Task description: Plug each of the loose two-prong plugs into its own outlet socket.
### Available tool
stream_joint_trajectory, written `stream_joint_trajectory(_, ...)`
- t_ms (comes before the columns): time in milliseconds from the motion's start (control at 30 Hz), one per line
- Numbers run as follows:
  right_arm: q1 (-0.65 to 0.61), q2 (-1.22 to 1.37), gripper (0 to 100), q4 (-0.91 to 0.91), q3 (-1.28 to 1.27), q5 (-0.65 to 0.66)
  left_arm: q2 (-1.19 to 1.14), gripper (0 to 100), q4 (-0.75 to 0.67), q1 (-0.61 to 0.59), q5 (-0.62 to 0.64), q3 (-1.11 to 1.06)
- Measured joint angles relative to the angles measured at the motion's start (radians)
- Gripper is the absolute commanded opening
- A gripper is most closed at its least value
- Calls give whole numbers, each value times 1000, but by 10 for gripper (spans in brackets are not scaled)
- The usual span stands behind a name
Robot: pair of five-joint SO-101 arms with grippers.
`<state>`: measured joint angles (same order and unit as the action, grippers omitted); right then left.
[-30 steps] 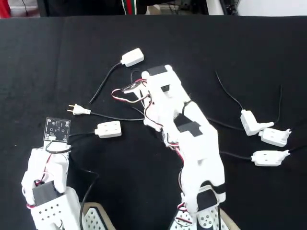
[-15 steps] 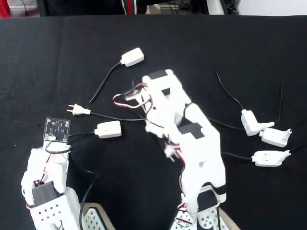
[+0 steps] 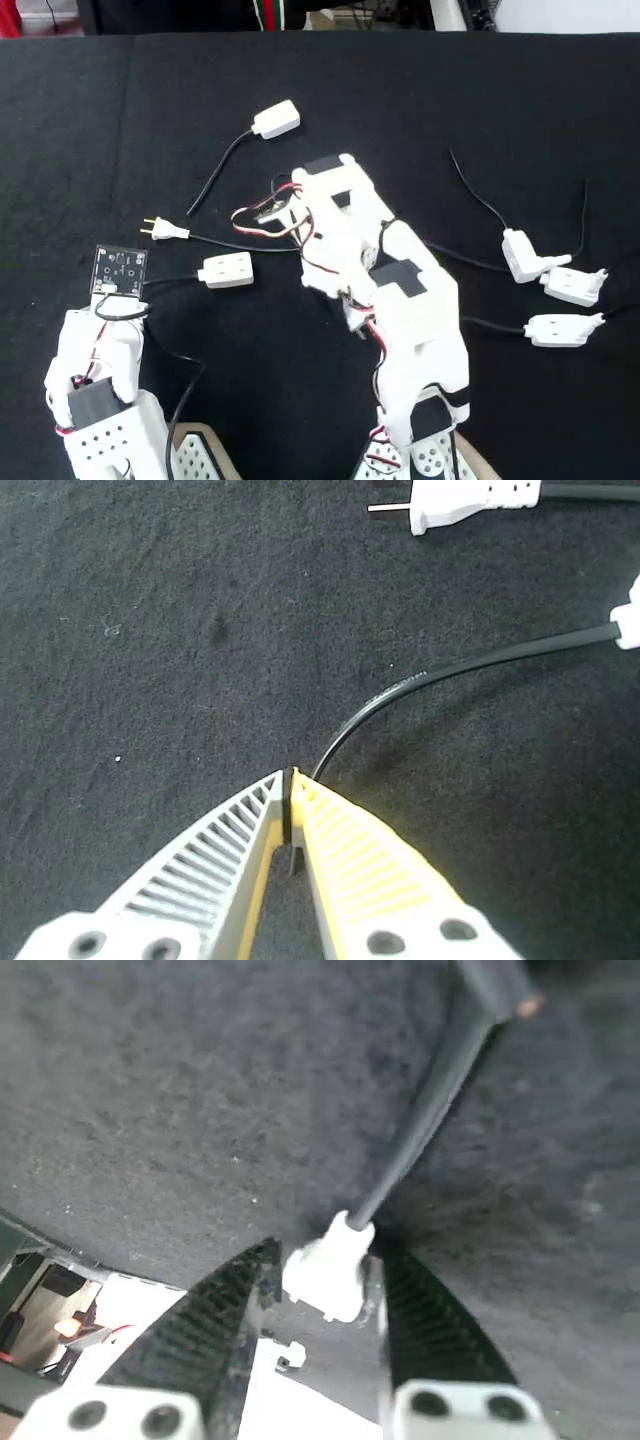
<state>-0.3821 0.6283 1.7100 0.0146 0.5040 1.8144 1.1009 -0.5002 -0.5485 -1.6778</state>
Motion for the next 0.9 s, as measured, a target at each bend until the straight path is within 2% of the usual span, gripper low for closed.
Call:
stream_joint_trajectory(233,-5,0,12,-2,15,-58,0,30,0,0,0,0)
stream_joint_trajectory(667,209,2,12,0,428,-94,0,30,0,0,0,-2)
stream_joint_trajectory(900,207,146,12,0,476,-84,0,30,0,0,0,-2)
